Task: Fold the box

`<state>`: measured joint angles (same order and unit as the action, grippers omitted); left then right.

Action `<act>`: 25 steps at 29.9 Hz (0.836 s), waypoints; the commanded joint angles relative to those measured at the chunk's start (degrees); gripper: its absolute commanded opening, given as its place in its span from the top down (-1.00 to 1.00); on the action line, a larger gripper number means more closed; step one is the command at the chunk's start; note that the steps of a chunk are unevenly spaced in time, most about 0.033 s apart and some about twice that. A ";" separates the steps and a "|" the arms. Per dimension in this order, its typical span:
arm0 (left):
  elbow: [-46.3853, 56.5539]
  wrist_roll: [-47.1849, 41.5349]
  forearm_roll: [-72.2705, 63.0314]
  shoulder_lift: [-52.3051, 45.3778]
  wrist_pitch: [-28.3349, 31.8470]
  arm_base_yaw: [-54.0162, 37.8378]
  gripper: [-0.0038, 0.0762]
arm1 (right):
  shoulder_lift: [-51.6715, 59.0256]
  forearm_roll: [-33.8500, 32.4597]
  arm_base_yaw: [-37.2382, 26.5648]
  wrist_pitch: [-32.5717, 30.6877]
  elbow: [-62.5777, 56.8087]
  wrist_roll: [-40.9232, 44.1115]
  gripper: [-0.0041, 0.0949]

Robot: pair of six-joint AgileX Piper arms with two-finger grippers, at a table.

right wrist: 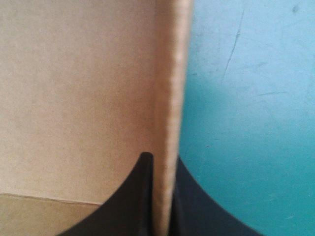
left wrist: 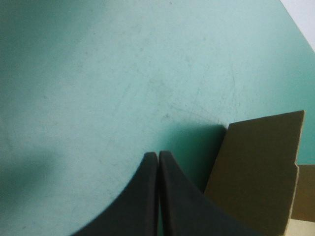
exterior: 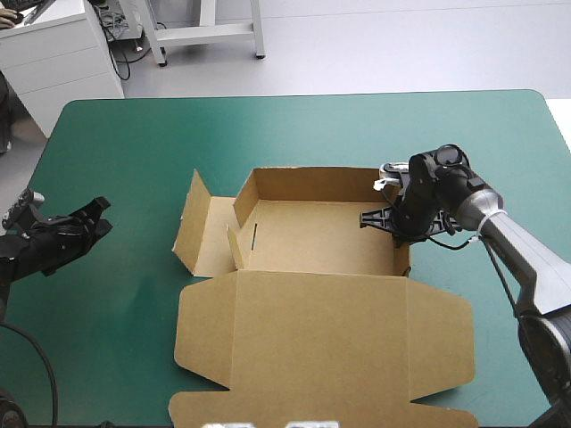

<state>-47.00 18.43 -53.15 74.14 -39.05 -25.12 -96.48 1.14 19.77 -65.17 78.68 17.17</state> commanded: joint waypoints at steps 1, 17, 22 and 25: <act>-1.29 -0.05 -1.21 -1.60 0.74 0.43 0.93 | 2.61 -0.55 -0.02 -3.83 5.67 -2.44 0.93; -1.29 5.97 -1.43 -1.60 -0.06 0.21 0.94 | 18.64 -1.14 -0.02 -4.38 18.85 -9.15 0.94; -1.29 10.62 -1.43 -1.60 -2.97 0.21 0.93 | 19.18 -0.68 -0.02 -4.97 18.85 -9.78 0.96; -1.29 14.64 -1.43 -1.60 -4.91 0.21 0.92 | 19.07 0.63 -0.02 -4.97 18.85 -10.08 0.96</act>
<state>-47.00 29.04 -52.51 74.14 -42.55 -25.12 -79.16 0.00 19.77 -71.42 95.69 7.44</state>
